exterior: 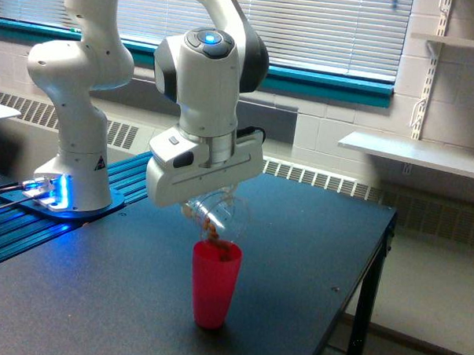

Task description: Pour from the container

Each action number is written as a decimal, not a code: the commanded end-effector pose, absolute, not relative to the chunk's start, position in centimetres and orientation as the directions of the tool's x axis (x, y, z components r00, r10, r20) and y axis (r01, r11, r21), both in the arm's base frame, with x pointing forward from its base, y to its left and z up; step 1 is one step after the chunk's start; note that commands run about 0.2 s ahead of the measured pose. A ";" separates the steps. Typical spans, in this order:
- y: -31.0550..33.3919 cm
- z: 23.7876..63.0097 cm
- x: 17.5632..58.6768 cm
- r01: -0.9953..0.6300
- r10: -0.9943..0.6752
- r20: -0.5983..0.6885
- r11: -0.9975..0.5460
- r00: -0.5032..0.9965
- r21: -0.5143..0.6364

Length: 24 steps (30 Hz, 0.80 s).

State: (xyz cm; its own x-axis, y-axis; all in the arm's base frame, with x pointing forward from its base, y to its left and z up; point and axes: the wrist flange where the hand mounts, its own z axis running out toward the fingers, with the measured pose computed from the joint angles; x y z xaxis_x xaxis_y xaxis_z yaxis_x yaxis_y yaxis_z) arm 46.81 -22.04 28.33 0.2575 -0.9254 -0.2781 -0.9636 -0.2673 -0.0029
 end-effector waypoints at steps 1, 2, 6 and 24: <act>-22.1 28.4 46.9 -0.966 -0.928 -0.280 -0.259 0.245 0.012; -22.1 28.4 46.9 -0.966 -0.928 -0.280 -0.259 0.246 0.011; -22.1 28.5 46.8 -0.966 -0.929 -0.277 -0.258 0.244 0.013; -22.0 29.3 45.7 -0.969 -0.934 -0.262 -0.249 0.241 -0.003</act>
State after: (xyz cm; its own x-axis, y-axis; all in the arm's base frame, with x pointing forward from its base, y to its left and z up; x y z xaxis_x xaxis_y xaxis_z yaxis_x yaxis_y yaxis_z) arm 46.07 -21.82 28.60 0.2531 -0.9275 -0.2750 -0.9644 -0.2644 0.0044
